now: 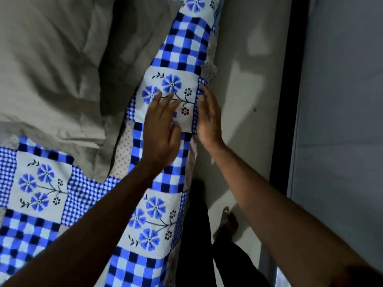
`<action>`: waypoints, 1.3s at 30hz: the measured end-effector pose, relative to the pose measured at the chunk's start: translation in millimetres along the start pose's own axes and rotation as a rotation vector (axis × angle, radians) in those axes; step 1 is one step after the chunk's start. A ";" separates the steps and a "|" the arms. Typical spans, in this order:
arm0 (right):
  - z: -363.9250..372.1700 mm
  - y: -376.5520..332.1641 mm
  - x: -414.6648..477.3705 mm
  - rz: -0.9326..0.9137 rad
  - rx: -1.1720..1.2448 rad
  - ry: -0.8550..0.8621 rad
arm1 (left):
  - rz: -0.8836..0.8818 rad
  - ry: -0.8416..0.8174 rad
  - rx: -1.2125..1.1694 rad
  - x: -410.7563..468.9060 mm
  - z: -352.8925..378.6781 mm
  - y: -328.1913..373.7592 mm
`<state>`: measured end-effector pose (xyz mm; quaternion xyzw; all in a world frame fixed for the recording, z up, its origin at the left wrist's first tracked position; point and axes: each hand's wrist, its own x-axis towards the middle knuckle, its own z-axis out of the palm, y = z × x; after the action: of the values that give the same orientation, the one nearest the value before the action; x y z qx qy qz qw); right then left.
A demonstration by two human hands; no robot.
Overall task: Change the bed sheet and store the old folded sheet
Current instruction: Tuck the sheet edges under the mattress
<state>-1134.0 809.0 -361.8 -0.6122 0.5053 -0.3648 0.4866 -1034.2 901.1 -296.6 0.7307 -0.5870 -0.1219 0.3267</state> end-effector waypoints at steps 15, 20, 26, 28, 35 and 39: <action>6.5 -9.7 155.4 0.684 0.198 0.200 | 0.025 -0.415 0.417 141.1 53.2 -13.4; -11.3 -5.3 159.3 0.612 0.124 0.144 | 0.078 -0.349 0.238 185.8 61.9 -7.6; 16.7 13.9 182.0 0.549 -0.044 0.115 | -0.071 -0.287 0.321 289.9 59.7 -33.9; 19.0 19.6 196.2 0.640 0.015 0.163 | -0.139 -0.318 0.400 311.5 64.4 -43.4; -5.4 6.7 310.6 0.863 0.753 0.162 | -0.059 -0.322 0.543 324.9 105.9 -13.5; -19.1 -5.2 373.7 0.914 0.704 -0.038 | 0.005 -0.365 0.468 344.4 111.5 -8.2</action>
<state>-1067.2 440.8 -368.6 -0.1394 0.5575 -0.2527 0.7784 -993.6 541.8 -315.2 0.7508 -0.6498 -0.1118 0.0388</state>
